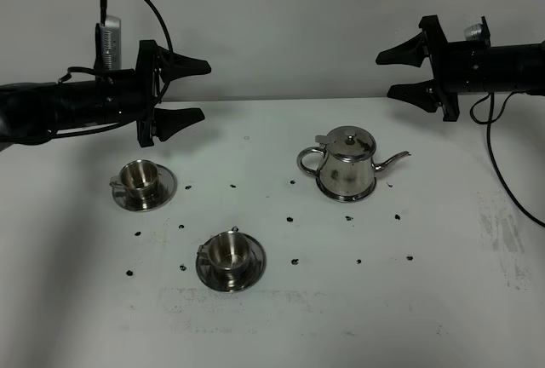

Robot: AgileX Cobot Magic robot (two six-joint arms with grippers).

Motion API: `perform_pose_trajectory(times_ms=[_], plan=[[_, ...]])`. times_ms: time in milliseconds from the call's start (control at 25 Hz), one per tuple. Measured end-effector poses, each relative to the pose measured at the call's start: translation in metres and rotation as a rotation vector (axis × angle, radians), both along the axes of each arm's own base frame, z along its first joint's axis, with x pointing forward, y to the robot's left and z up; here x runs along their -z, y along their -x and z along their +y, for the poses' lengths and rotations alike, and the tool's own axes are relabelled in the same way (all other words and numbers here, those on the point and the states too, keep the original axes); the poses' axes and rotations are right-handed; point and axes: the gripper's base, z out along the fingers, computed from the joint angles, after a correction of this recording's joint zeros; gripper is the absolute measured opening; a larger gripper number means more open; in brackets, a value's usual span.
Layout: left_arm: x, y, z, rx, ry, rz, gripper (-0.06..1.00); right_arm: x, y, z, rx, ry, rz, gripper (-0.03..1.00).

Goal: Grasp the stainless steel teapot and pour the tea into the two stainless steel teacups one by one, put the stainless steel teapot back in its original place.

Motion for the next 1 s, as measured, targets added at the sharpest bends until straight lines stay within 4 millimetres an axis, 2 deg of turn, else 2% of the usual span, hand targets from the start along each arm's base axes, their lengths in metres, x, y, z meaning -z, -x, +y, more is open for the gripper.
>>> perform_pose_trajectory(times_ms=[640,800,920,1000], plan=[[0.000,0.000,0.000,0.003,0.001,-0.001,0.77,0.000,-0.001,0.000,0.004,0.006,-0.007,0.56],[-0.001,0.001,-0.001,0.032,-0.018,-0.061,0.77,-0.001,-0.001,-0.001,-0.023,0.049,-0.073,0.55],[-0.010,0.002,-0.001,0.051,-0.061,-0.151,0.76,-0.013,-0.002,-0.003,-0.053,0.139,-0.168,0.52],[-0.024,0.004,-0.001,0.065,-0.108,-0.228,0.74,-0.029,-0.003,-0.005,-0.074,0.227,-0.235,0.50]])
